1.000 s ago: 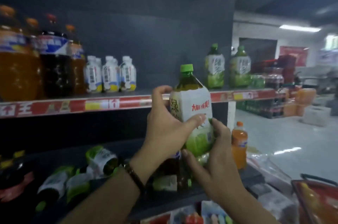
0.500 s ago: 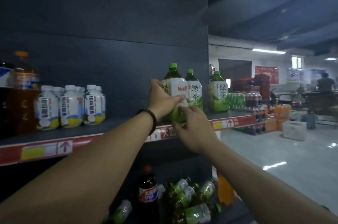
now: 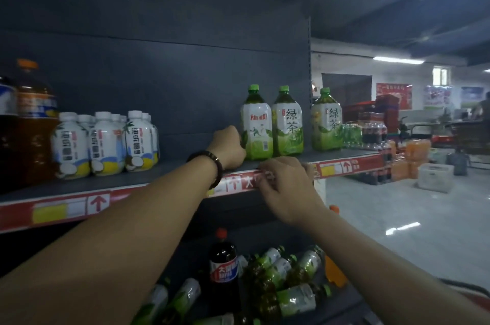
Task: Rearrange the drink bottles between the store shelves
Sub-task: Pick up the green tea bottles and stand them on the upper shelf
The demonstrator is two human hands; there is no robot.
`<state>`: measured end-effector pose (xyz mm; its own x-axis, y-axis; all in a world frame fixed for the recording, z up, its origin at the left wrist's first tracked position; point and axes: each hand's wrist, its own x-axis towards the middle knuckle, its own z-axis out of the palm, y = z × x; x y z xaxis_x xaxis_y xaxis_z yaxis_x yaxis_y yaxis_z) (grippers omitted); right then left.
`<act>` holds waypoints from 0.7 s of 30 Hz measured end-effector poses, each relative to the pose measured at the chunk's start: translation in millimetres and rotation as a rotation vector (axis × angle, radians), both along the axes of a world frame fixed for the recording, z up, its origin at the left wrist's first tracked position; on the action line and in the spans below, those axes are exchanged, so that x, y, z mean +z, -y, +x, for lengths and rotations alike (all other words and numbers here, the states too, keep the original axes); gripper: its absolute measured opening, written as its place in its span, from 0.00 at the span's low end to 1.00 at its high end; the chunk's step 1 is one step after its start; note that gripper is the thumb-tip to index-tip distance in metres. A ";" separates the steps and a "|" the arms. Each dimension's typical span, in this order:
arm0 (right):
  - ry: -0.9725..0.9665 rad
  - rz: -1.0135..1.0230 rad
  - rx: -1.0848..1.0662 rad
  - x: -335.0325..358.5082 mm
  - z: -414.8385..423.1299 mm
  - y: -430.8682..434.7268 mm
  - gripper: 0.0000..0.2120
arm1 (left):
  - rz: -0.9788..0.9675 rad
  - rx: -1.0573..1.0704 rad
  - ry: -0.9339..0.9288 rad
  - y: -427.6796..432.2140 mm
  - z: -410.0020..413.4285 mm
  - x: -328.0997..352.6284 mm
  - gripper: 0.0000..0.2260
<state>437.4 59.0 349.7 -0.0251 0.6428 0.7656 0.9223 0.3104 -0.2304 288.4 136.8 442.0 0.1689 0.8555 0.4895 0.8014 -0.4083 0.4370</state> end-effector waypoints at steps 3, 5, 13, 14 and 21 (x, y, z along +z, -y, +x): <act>-0.028 0.105 0.041 -18.3 -18.5 19.6 0.14 | 0.159 -0.091 -0.016 44.7 -28.8 -15.7 0.13; -0.048 0.136 0.087 -31.7 -35.6 34.3 0.12 | 0.381 -0.106 -0.051 83.5 -55.8 -33.9 0.11; -0.134 -0.071 0.393 -136.8 -124.4 62.1 0.05 | 0.297 0.009 0.054 172.9 -206.4 -200.3 0.15; -0.135 -0.132 0.406 -154.7 -136.3 58.6 0.04 | 0.234 0.061 0.066 171.0 -226.4 -228.3 0.15; -0.169 -0.559 0.437 -259.6 -211.0 10.3 0.05 | -0.140 0.287 0.133 126.8 -309.7 -373.4 0.11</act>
